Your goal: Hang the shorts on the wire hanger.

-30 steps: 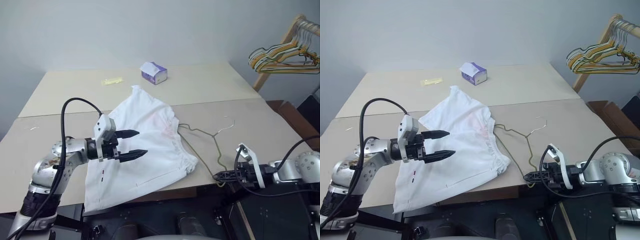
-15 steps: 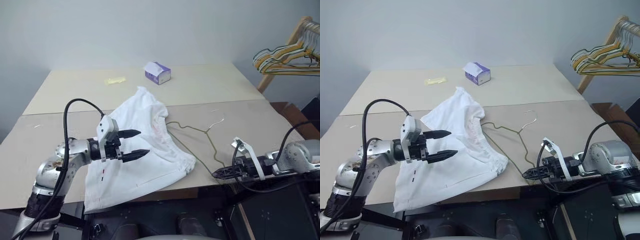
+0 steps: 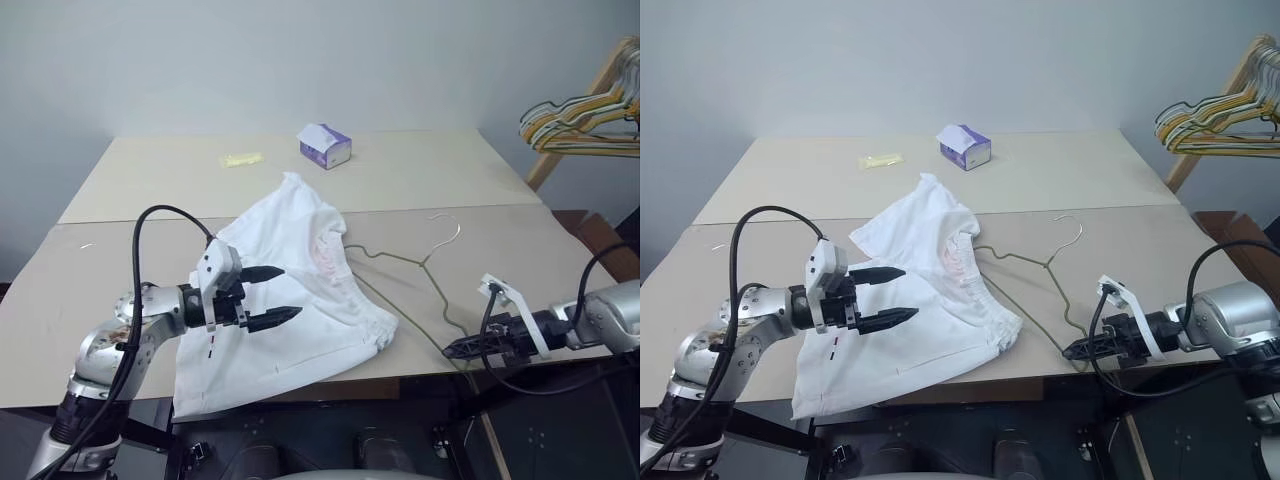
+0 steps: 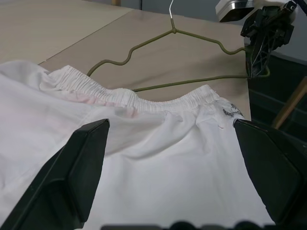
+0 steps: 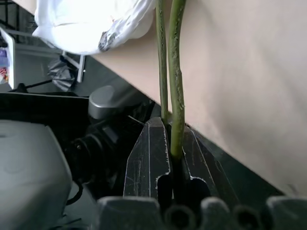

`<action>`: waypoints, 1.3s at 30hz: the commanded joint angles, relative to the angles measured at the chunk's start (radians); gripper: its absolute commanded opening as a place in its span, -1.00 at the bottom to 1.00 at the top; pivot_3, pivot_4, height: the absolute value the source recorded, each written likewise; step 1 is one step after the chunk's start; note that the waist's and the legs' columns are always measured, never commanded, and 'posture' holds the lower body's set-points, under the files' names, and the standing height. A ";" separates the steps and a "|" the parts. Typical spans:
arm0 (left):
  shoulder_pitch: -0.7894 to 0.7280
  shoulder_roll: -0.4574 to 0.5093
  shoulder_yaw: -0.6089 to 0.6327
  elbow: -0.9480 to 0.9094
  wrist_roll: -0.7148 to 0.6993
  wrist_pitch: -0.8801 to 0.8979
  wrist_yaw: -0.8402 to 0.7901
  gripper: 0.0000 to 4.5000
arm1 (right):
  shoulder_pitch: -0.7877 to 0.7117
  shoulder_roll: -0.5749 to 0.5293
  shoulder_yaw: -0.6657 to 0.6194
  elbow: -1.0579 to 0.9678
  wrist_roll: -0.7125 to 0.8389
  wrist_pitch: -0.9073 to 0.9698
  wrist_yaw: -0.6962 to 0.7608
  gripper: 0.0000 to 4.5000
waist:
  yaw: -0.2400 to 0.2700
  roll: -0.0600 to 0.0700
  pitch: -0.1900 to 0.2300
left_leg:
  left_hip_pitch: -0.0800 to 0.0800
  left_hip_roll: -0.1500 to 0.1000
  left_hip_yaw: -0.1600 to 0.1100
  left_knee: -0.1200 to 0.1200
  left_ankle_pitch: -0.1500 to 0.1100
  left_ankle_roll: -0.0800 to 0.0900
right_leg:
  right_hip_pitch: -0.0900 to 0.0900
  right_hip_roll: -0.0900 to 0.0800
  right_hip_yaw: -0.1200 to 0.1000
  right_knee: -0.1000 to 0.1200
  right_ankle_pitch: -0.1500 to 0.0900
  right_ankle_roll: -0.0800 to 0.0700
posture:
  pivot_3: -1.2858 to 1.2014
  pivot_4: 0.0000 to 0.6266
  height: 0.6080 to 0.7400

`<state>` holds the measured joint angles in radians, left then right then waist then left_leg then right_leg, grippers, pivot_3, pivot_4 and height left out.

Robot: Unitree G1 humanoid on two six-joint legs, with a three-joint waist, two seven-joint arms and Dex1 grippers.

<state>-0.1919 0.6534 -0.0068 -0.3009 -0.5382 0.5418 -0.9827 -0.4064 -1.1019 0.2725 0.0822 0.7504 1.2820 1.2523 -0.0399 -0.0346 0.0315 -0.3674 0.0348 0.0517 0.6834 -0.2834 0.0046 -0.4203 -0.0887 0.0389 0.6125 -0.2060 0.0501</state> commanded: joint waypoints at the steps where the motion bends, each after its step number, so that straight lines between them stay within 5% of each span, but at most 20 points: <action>1: -0.027 -0.003 -0.007 -0.020 0.005 -0.028 -0.006 0.99 | 0.011 -0.028 -0.038 -0.056 0.000 -0.034 0.043 -1.00 | -0.002 0.000 0.000 | 0.000 0.000 0.000 0.000 0.000 0.000 | 0.000 0.000 0.000 0.000 0.000 0.000 | 0.01 -1.00 1.00; 12: -0.023 -0.003 -0.020 -0.020 0.021 -0.039 -0.014 0.99 | 0.065 -0.038 -0.077 -0.113 -0.033 -0.156 0.086 -1.00 | -0.003 0.000 0.000 | 0.000 0.000 0.000 0.000 0.000 0.000 | 0.000 0.000 0.000 0.000 0.000 0.000 | 0.01 -1.00 1.00; 23: -0.015 0.000 -0.025 -0.023 0.033 -0.045 -0.016 0.99 | -0.059 0.038 -0.054 0.047 -0.089 -0.033 0.021 -1.00 | -0.002 0.000 0.000 | 0.000 0.000 0.000 0.001 0.000 0.000 | 0.000 0.000 0.000 -0.001 0.001 0.000 | 0.01 -1.00 1.00; 39: -0.014 -0.006 -0.046 -0.018 0.051 -0.062 -0.015 0.99 | -0.158 0.059 0.098 0.050 -0.106 0.018 0.170 -1.00 | -0.008 0.001 -0.001 | 0.000 0.000 0.000 0.001 0.000 0.000 | 0.000 0.000 0.000 0.000 0.001 0.000 | 0.01 -1.00 1.00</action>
<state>-0.1950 0.6500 -0.0526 -0.2998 -0.4932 0.5015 -0.9952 -0.5235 -1.0551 0.3719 0.1304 0.6452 1.2872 1.3960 -0.0476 -0.0341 0.0308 -0.3669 0.0348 0.0523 0.6847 -0.2834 0.0046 -0.4199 -0.0886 0.0393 0.6127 -0.2051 0.0497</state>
